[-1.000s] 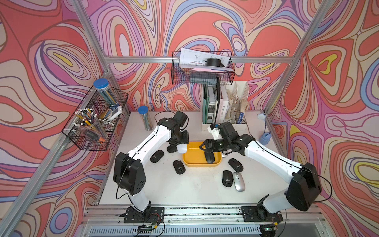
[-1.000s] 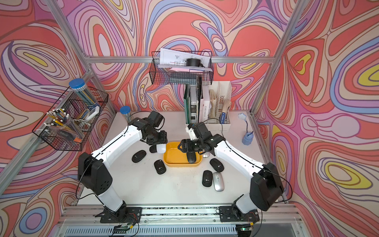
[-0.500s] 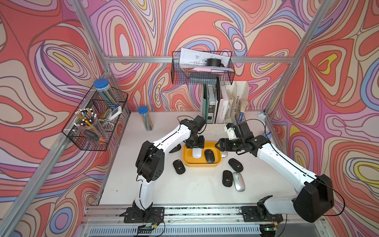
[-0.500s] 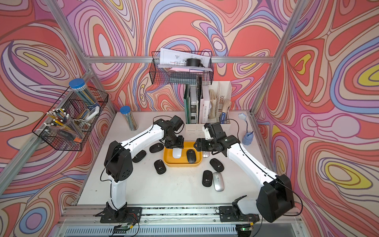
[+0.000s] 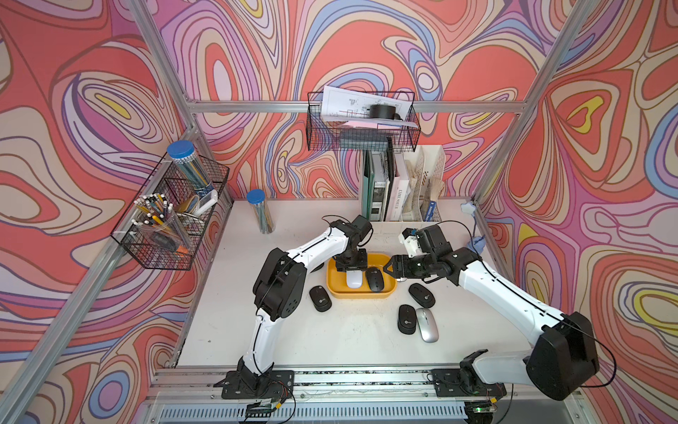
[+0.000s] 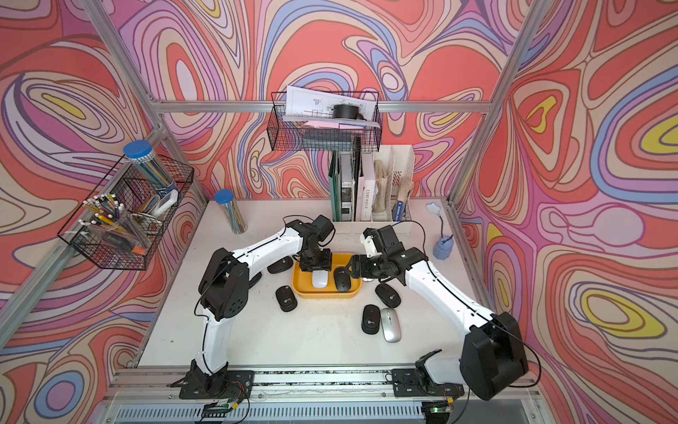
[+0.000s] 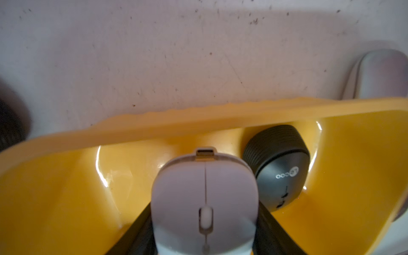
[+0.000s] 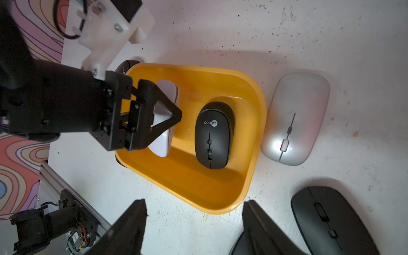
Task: Put the mouse in the storage box
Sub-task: Place the mouse in the storage box.
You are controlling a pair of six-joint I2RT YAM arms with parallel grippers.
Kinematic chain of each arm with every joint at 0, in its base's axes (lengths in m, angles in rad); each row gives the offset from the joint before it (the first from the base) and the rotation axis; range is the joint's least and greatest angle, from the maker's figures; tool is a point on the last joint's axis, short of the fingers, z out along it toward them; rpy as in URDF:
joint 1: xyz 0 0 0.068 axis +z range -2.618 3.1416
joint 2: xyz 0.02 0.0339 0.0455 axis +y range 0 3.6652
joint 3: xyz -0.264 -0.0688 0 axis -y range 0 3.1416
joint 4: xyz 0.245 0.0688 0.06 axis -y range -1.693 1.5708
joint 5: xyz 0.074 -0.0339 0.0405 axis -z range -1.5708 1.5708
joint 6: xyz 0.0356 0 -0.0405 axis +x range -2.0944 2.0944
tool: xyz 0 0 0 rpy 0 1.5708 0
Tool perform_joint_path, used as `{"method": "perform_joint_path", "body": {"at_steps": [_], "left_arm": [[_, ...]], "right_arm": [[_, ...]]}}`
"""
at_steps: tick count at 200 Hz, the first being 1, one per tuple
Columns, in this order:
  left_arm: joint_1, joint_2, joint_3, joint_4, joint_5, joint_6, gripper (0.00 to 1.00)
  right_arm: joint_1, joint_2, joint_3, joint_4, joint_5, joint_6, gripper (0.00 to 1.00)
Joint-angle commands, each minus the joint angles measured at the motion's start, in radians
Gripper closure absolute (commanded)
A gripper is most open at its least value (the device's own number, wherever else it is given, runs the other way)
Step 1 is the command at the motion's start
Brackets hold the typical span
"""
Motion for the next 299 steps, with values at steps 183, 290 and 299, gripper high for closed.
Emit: {"method": "perform_joint_path", "body": {"at_steps": [183, 290, 299], "left_arm": [[-0.016, 0.121, 0.049, 0.012, 0.001, -0.016, 0.36], [-0.016, 0.113, 0.060, -0.019, 0.003, -0.005, 0.25], [-0.015, 0.098, 0.057, -0.021, -0.003, -0.004, 0.25]], "right_arm": [[-0.002, 0.010, -0.057, 0.065, -0.042, 0.032, 0.31], [-0.002, 0.036, -0.034, 0.053, -0.053, 0.014, 0.30], [-0.003, 0.035, -0.036, 0.053, -0.054, 0.014, 0.30]]}}
